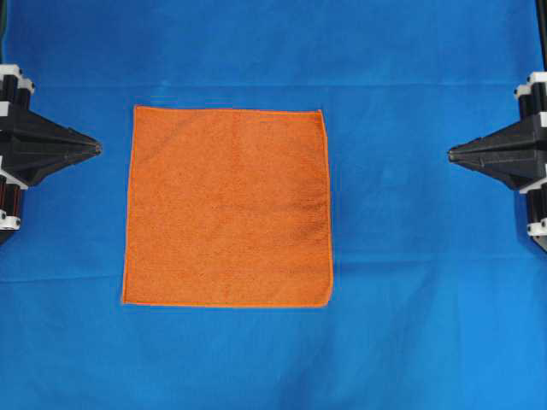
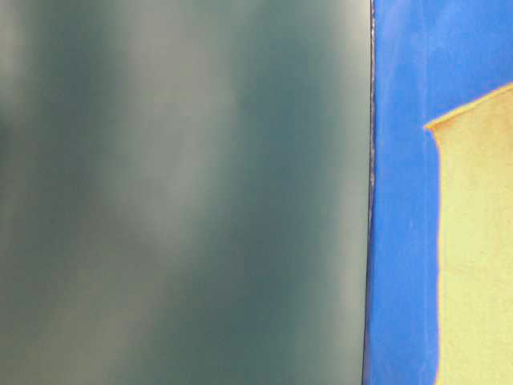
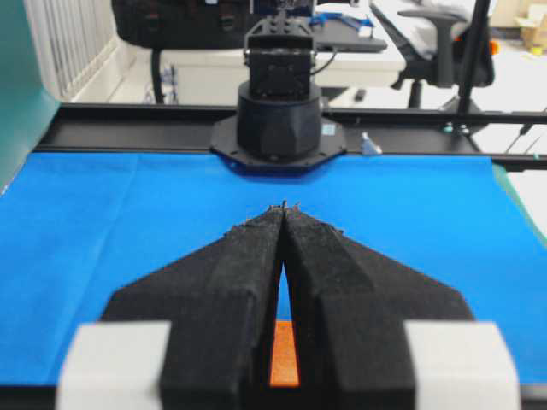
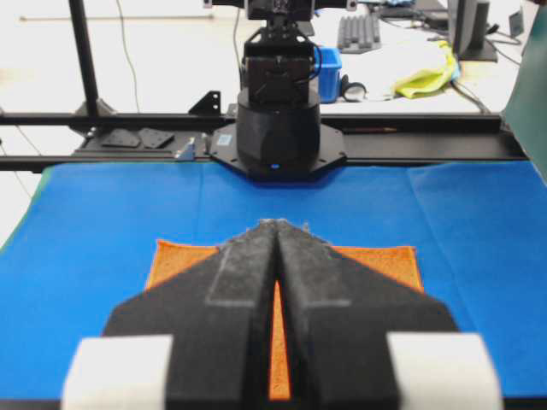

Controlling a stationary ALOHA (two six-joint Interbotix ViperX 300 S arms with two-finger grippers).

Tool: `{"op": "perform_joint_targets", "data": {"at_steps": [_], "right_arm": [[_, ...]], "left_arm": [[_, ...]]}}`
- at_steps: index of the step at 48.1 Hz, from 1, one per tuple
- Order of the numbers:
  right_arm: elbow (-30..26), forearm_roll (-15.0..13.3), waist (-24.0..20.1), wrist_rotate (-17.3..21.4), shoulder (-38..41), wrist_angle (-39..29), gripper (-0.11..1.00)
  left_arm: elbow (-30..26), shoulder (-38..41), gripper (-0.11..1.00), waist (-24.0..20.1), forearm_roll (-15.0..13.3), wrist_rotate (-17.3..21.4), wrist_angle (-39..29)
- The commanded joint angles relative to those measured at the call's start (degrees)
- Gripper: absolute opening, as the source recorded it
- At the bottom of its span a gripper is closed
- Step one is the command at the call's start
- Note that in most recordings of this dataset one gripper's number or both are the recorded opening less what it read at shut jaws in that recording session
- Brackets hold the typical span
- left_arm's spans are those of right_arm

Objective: Fold the orange towel.
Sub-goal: 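Move both grippers to the towel's top-left and top-right corners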

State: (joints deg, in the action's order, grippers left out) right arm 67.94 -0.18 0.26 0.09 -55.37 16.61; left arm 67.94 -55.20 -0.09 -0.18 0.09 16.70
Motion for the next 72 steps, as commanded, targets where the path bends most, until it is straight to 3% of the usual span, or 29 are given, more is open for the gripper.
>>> {"op": "perform_joint_targets", "data": {"at_steps": [1,8,30,34,38,44,48,58,72], "right_arm": [[-1.93,0.26,-0.09,0.35,0.88,0.44,0.0],[-3.6,0.35,1.49,0.88,4.04,-1.14,0.0],[-10.46,0.79,13.36,7.91,23.82,-2.46,0.0],[-12.04,0.88,14.94,8.79,28.3,-3.34,0.01],[-14.06,0.79,16.0,8.96,32.87,-4.48,0.04],[-16.52,0.79,17.75,8.96,40.61,-4.92,0.39],[-17.58,0.79,18.72,8.96,45.18,-4.83,0.56],[-20.57,0.79,20.39,8.96,53.88,-3.96,0.52],[-22.76,0.79,21.27,8.88,61.0,-2.99,0.52]], "left_arm": [[-2.46,0.7,0.0,-0.44,-1.14,-0.62,-2.29],[-3.6,2.37,0.0,-2.81,-1.23,-0.79,-8.09],[-2.9,12.13,0.01,-15.03,-1.32,-3.43,-9.93],[-2.29,13.89,0.13,-16.7,-1.32,-3.43,-9.49],[-1.05,16.0,0.36,-18.81,-1.32,-3.52,-8.26],[1.67,19.69,0.74,-21.36,-1.32,-3.43,-3.69],[3.96,22.68,0.9,-22.94,-1.41,-3.52,0.44],[6.59,32.26,0.89,-26.19,-1.41,-3.52,7.82],[3.08,45.97,0.89,-28.21,-1.41,-3.08,11.16]]}}
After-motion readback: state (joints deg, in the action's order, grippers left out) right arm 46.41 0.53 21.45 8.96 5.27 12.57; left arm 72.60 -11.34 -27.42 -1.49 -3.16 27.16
